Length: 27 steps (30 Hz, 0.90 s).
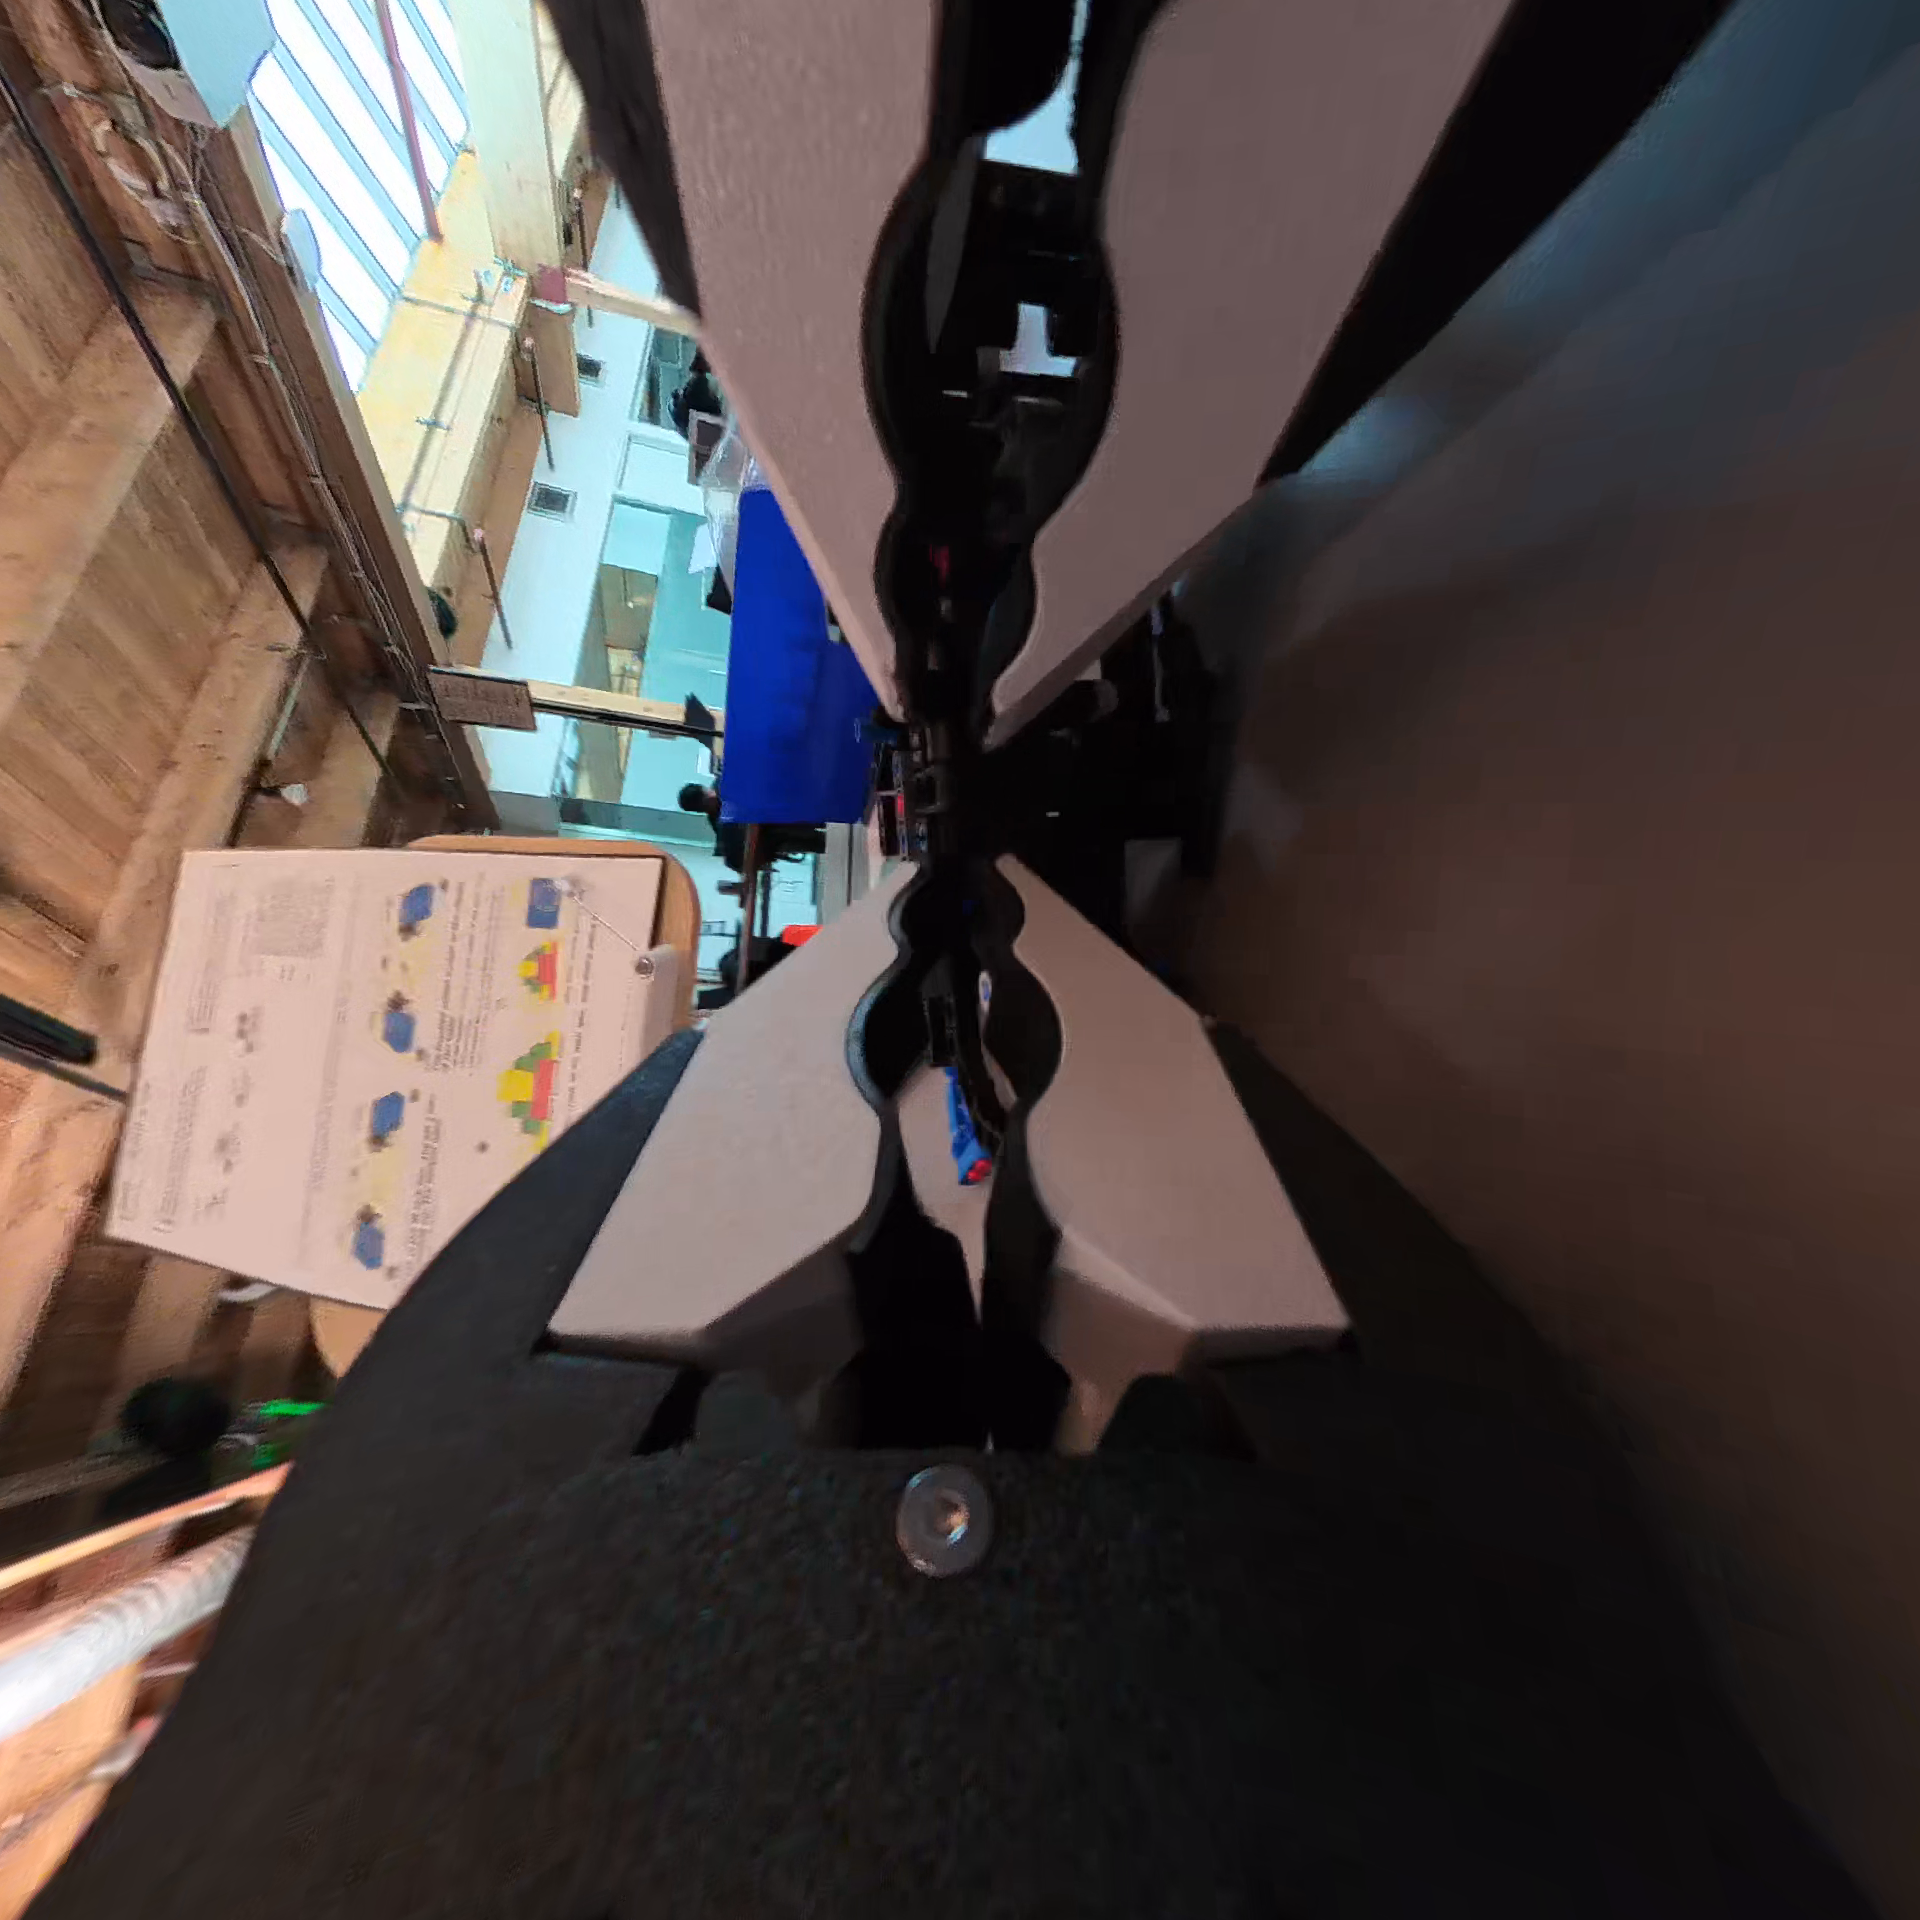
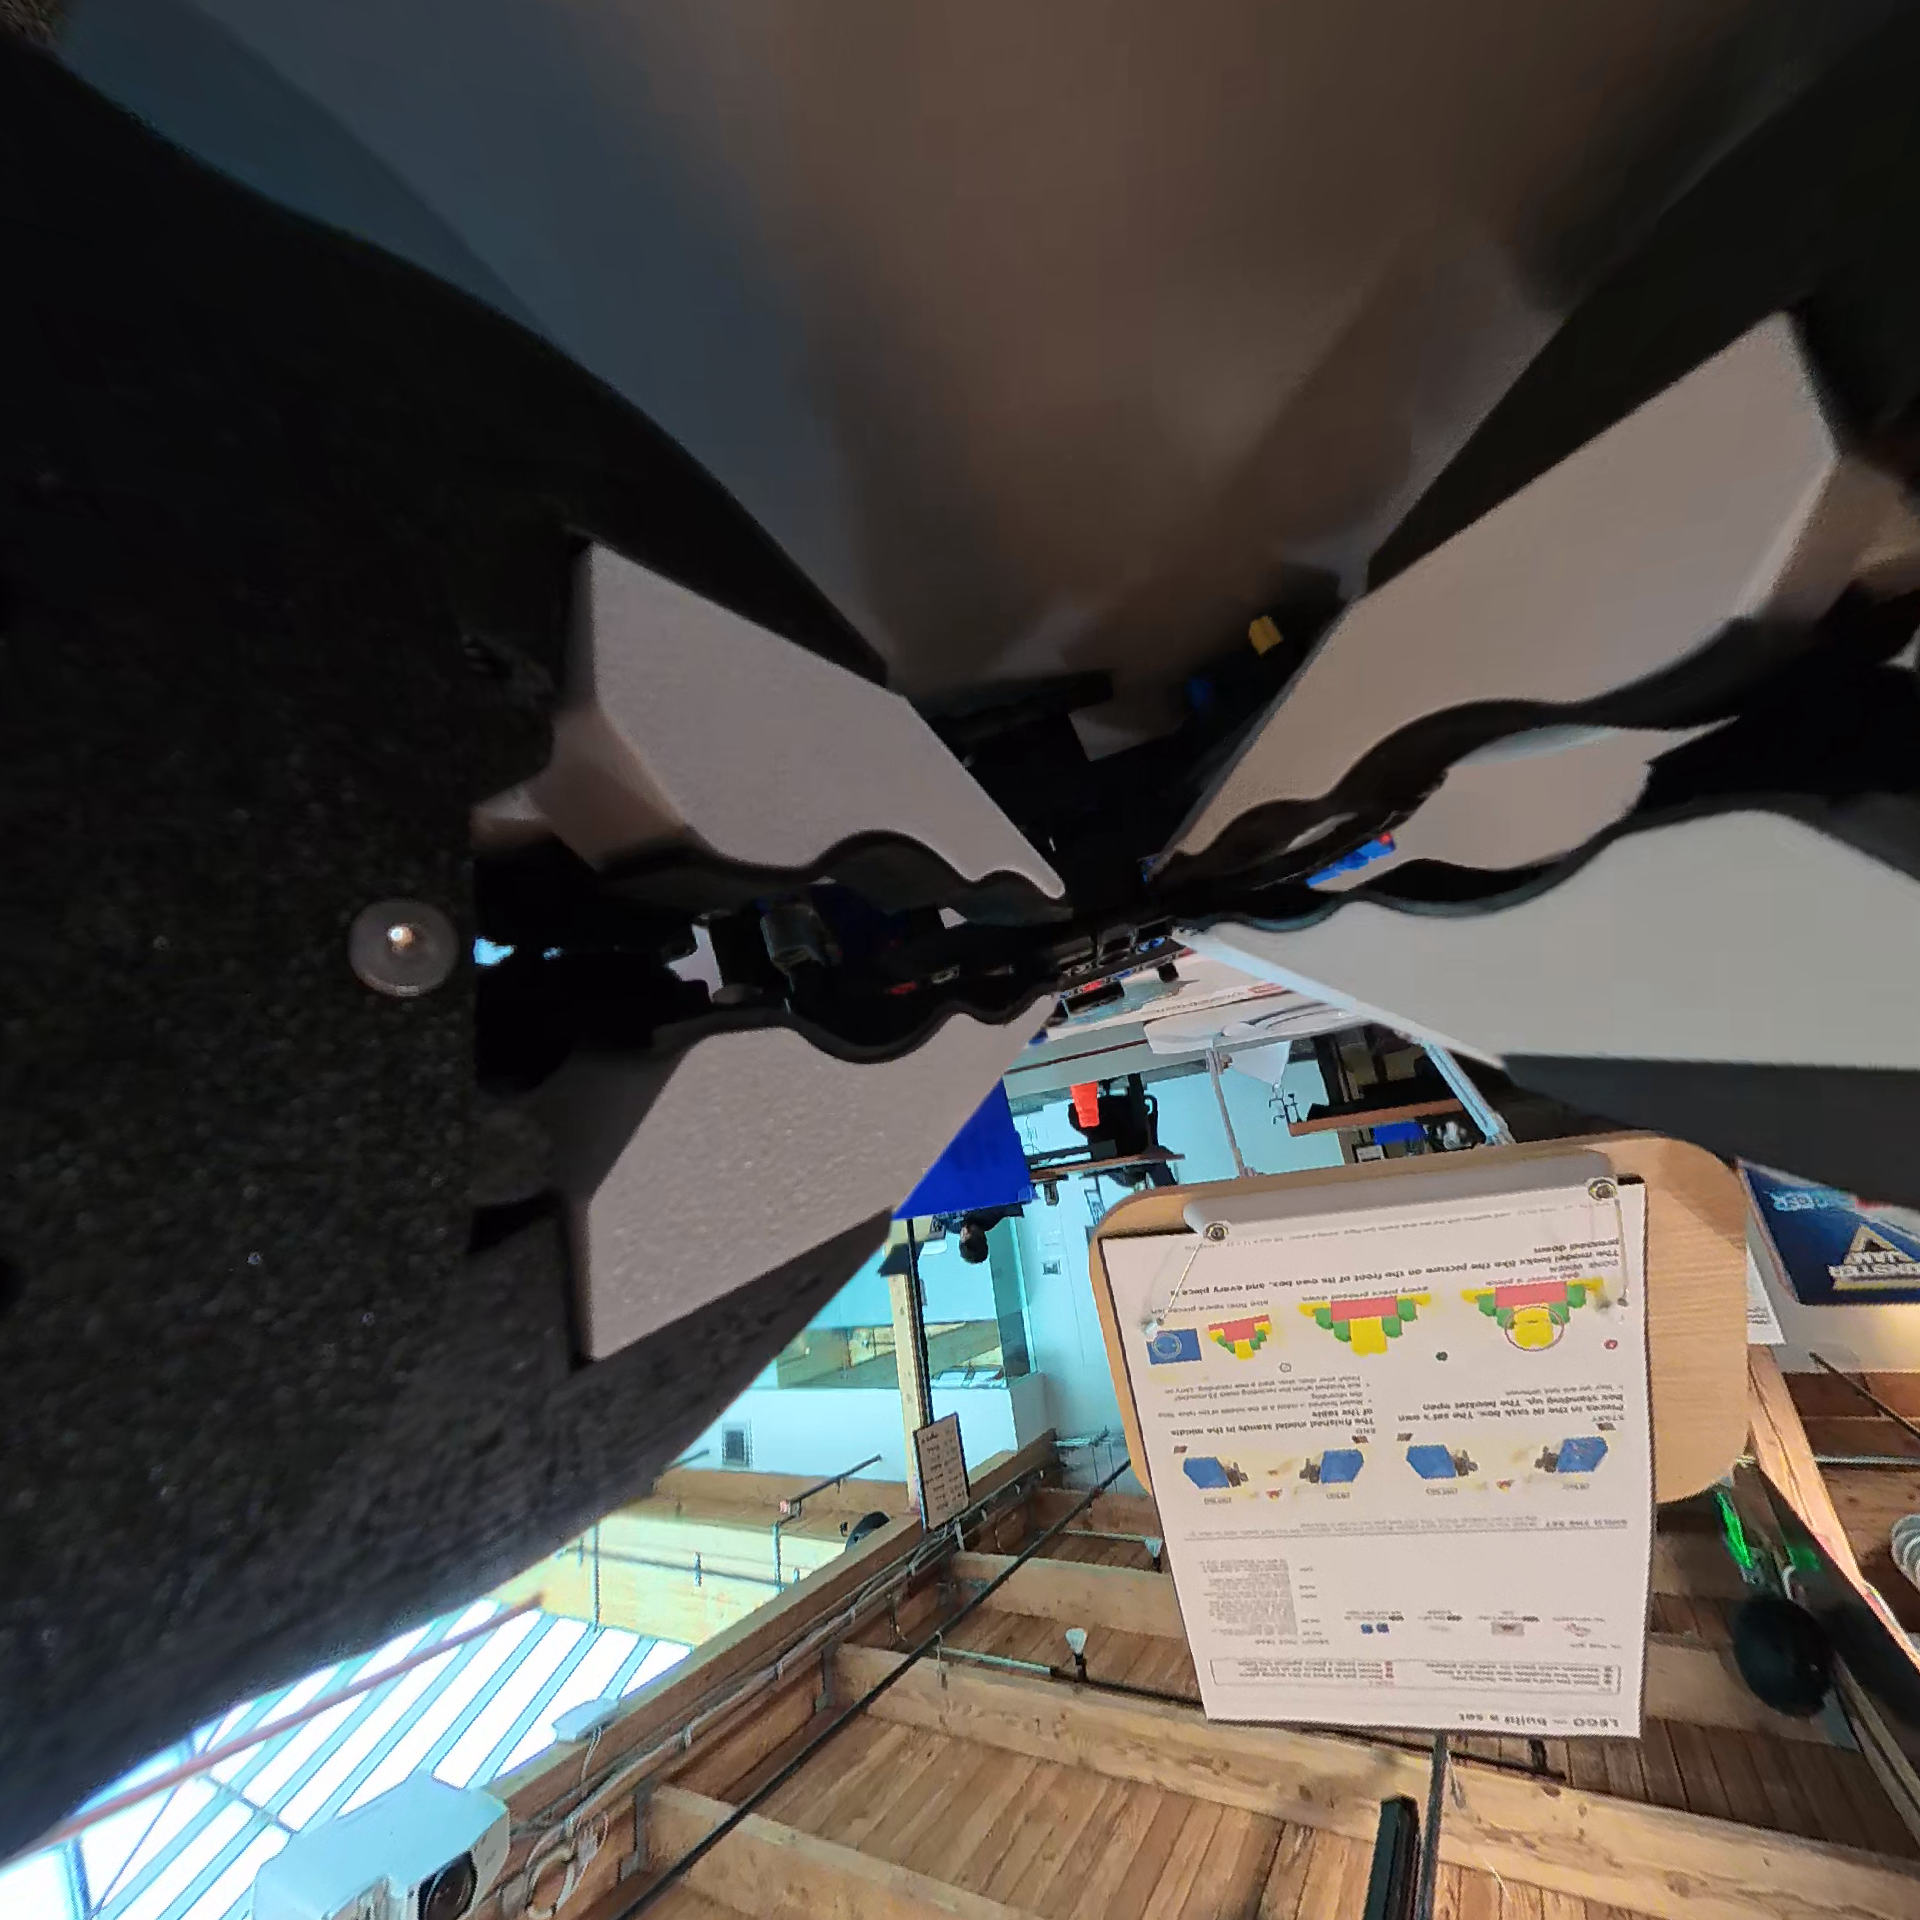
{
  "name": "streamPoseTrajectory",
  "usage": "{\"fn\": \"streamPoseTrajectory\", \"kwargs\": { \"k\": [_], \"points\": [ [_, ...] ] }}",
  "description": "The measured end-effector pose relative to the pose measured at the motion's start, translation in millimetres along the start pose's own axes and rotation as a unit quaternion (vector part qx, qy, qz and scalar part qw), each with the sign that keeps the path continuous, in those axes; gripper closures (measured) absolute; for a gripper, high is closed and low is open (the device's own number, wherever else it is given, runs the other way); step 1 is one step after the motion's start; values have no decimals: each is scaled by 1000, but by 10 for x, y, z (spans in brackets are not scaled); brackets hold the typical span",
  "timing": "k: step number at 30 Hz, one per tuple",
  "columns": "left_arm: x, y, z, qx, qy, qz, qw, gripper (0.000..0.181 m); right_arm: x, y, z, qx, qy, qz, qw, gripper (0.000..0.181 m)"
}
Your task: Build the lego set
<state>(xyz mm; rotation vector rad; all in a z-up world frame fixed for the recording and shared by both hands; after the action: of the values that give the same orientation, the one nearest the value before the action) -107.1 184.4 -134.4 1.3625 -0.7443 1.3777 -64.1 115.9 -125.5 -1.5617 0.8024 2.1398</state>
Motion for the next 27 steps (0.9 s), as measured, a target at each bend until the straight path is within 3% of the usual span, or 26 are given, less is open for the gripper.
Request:
{"fn": "streamPoseTrajectory", "kwargs": {
  "k": [14,23,27],
  "points": [
    [-13,92,-50,-91,53,-62,992,176,-13,87,-69,-74,-48,56,994,171],
    [-11,82,-33,-83,77,-76,991,176,-17,75,-73,-67,-73,72,992,170],
    [-15,105,-52,-92,92,-93,987,177,-154,239,-84,-102,-169,168,966,160]
  ]
}}
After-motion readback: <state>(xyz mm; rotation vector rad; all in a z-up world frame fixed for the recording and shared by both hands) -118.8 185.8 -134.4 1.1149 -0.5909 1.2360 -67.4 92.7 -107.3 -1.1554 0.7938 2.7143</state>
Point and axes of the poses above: each gripper's, where its closed fingertips meet, y back along the fingers, z out of its top, x = y × z across the jaws, the point moved 6 cm from there along y, back along the fingers, and after that the axes turned 13 degrees about x, right-handed, at the moved point
